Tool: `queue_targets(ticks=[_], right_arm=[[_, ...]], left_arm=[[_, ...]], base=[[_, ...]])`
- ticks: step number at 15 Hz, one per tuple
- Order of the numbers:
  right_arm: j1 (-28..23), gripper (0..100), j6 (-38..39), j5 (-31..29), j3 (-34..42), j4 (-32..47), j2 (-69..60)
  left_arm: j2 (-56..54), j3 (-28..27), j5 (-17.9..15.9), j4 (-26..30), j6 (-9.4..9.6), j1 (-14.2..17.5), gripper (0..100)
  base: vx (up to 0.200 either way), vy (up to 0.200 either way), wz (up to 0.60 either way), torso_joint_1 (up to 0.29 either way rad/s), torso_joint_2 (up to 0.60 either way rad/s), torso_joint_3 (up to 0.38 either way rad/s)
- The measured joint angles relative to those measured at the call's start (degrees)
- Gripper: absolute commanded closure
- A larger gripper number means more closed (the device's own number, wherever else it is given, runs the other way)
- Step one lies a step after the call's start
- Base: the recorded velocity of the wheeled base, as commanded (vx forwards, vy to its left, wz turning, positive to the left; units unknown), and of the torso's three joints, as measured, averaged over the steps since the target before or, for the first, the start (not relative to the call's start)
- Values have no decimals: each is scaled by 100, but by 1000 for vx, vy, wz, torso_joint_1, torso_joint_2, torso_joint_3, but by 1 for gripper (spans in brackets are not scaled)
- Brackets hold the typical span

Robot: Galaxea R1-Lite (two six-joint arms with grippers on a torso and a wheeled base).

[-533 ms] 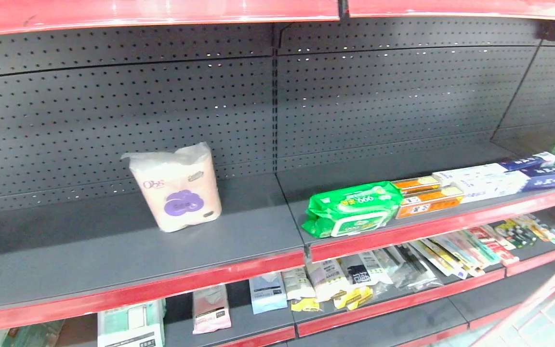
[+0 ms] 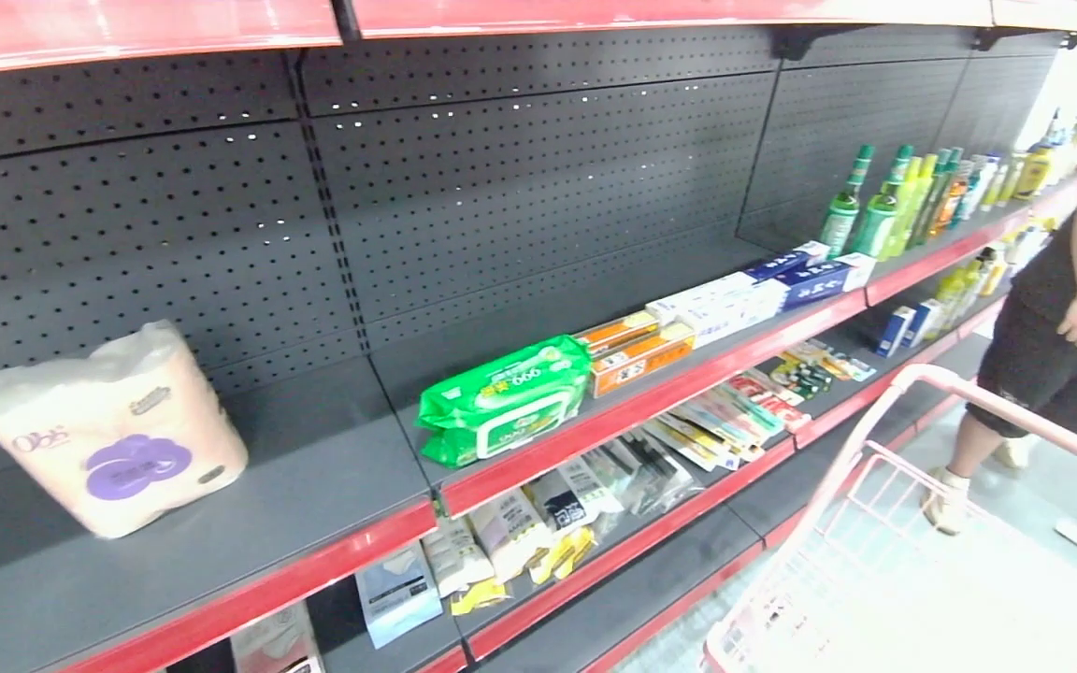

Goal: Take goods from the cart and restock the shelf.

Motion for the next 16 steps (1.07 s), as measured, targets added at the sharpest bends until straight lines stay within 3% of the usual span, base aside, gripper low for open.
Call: queue_targets(ticks=[9,12,16], right_arm=[[0,0,11,-13,-144,-33,45],[30,0,479,-84,-1398,-33,894],[18,0,208,-283,-2926,-9,3560]], left_arm=[[0,0,2,2,10,2,0],[0,0,0,2,2,2,0],[0,0,-16,2,2,2,0]], base=[[0,0,0,0,0,0],[0,0,0,0,0,0],[0,0,0,0,0,0]])
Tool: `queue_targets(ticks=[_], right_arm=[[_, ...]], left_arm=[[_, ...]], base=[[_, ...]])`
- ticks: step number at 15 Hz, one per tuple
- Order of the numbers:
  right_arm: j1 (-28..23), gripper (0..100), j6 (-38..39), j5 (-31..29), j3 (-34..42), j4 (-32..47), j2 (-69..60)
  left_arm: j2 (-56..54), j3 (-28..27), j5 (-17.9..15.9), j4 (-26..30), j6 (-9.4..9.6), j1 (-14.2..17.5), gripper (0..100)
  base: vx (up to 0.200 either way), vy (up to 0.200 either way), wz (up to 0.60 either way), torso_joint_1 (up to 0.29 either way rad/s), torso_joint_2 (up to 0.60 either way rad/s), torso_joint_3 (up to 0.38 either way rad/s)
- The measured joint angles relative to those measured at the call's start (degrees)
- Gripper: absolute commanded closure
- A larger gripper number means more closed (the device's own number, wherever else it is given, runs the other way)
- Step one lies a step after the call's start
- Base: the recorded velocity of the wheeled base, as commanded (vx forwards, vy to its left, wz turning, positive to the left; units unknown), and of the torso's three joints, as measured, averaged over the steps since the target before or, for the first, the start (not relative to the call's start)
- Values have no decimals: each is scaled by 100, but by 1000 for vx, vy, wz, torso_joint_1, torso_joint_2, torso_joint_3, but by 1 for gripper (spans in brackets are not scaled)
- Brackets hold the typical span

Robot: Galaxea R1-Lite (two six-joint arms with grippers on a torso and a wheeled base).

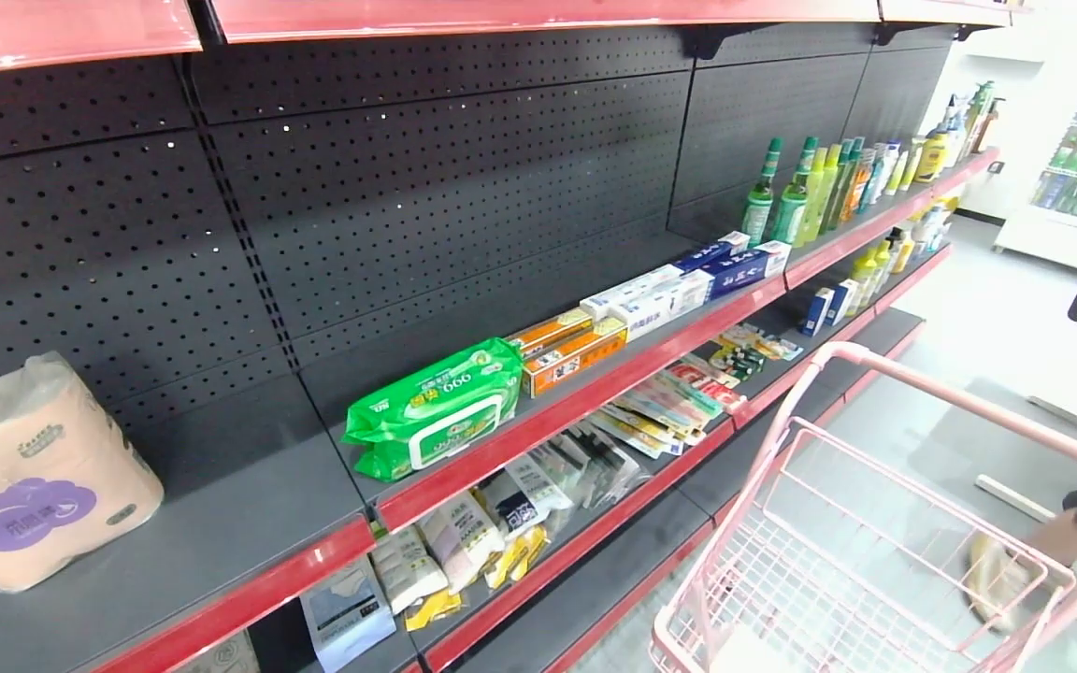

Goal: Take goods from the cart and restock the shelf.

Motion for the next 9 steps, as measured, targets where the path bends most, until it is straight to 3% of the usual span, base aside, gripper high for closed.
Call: queue_targets(ticks=[5,9], right_arm=[[380,0,-416,49,-347,762,3043],[1163,0,-552,291,-525,897,5114]], left_arm=[[0,0,-4,0,2,0,0],[0,0,-4,0,7,0,0]], base=[[0,0,0,0,0,0],[0,0,0,0,0,0]])
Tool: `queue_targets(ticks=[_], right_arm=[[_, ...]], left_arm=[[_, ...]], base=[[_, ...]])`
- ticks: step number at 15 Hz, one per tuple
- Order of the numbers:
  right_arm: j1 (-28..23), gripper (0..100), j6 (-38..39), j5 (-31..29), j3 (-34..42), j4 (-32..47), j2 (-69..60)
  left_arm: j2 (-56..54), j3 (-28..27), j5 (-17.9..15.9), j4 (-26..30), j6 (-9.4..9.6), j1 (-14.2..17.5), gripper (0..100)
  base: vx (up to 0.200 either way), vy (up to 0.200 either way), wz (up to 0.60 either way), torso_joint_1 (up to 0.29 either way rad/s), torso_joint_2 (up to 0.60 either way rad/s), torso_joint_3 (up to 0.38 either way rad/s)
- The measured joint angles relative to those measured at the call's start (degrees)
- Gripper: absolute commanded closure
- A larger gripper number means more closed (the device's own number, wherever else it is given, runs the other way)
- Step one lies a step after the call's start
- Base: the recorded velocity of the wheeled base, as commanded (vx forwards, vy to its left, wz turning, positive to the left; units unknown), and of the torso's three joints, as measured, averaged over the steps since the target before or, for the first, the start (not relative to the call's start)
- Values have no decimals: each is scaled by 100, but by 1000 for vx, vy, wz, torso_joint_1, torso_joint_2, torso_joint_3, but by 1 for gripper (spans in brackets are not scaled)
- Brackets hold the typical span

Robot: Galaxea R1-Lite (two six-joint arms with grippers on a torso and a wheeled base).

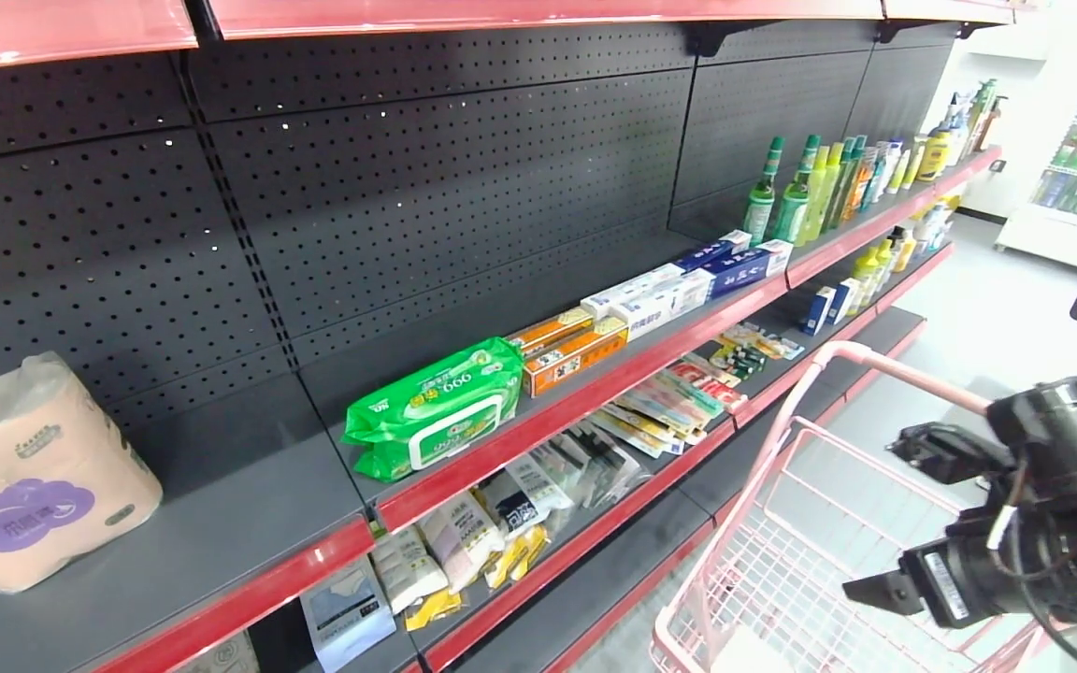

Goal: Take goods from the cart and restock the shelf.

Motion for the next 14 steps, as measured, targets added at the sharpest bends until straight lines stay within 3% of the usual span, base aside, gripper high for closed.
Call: queue_targets(ticks=[5,14], right_arm=[[673,0,-251,55,-149,-63,1532],[926,0,-597,-16,88,-378,2182]], left_arm=[[0,0,0,2,-7,0,0],[0,0,0,-2,-7,0,0]], base=[[0,0,0,0,0,0],[0,0,0,-87,185,101]])
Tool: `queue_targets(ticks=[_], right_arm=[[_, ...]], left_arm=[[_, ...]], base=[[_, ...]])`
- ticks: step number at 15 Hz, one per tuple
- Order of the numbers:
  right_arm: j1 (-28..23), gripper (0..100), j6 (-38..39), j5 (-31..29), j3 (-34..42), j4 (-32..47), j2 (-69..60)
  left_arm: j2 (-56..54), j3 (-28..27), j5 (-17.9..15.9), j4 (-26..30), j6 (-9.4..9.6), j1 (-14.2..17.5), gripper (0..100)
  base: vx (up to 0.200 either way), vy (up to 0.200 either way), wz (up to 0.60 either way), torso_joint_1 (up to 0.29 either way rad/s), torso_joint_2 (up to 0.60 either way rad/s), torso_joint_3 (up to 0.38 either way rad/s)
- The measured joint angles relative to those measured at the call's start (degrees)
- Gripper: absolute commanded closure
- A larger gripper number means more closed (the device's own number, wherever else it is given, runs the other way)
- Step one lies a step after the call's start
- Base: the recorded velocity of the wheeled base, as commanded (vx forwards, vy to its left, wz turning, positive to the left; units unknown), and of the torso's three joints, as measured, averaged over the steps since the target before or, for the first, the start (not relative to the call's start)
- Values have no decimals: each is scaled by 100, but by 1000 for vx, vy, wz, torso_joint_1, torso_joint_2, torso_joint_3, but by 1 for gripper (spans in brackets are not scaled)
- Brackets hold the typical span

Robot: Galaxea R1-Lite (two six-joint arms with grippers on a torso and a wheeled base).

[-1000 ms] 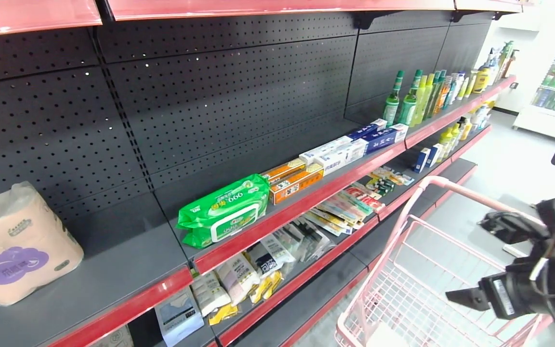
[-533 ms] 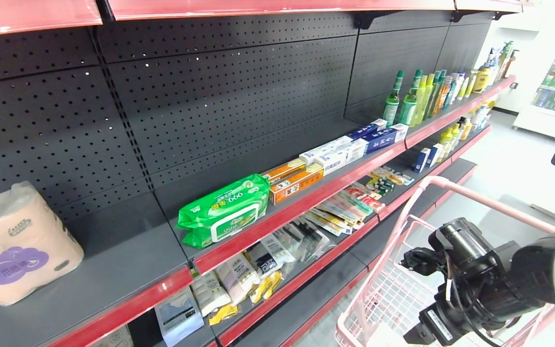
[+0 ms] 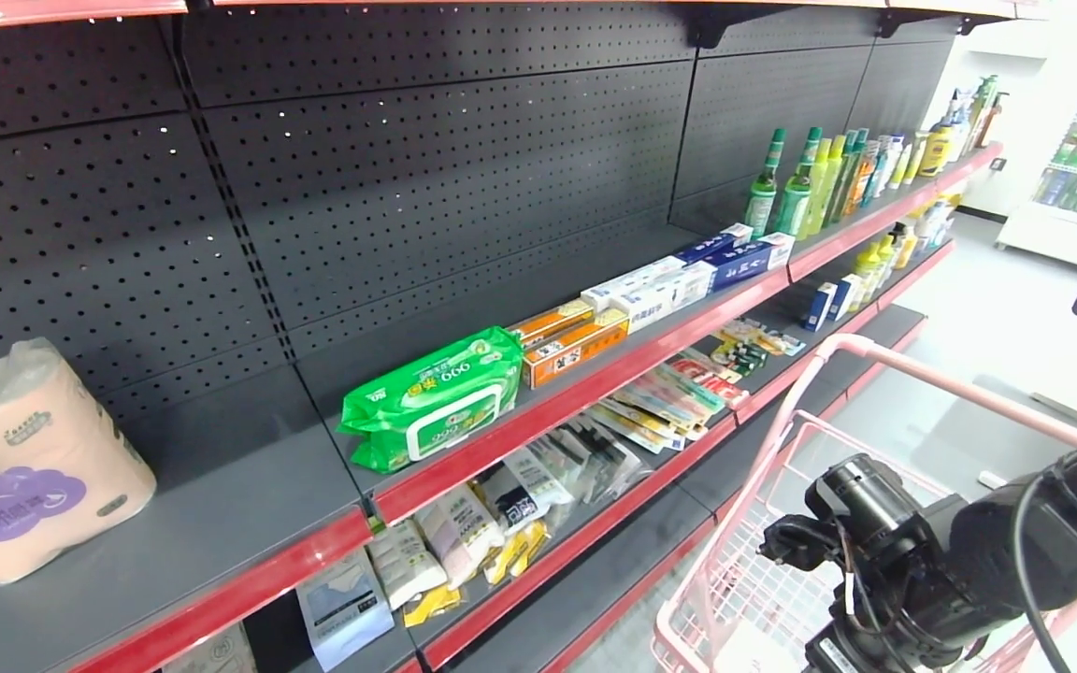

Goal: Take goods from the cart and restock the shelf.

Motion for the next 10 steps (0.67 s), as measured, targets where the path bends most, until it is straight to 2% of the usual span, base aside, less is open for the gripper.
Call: queue_targets(ticks=[10], right_arm=[[507,0,-13,-119,9,-6,45]], left_arm=[[0,0,1,2,9,0,0]], base=[[0,0,0,-143,334,186]])
